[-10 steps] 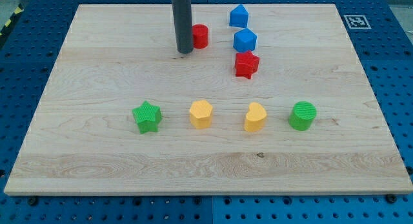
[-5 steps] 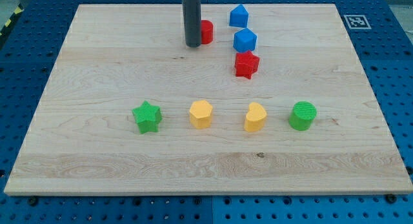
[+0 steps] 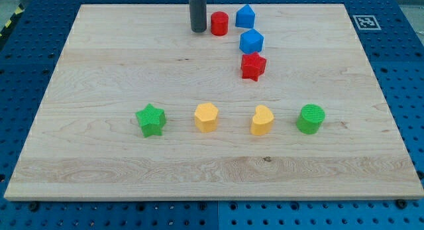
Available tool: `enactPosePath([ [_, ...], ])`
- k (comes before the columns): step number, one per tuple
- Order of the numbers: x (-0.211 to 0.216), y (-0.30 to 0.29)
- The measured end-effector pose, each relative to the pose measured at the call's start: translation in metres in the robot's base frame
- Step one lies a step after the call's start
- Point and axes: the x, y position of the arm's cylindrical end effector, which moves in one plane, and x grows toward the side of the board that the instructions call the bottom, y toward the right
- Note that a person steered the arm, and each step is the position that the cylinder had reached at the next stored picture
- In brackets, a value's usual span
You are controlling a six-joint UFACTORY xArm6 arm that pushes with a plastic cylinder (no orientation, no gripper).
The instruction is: Slide red circle closer to blue triangle
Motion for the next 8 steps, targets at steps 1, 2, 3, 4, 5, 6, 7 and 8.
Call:
enactPosePath([
  [1,-0.022,-0.003],
  [2,-0.027,-0.003],
  [3,-0.025,-0.003],
  [4,-0.019,-0.003],
  [5,-0.016,0.004],
  [6,-0.016,0.019],
  [7,-0.01,0.044],
  [8,-0.003,0.066],
])
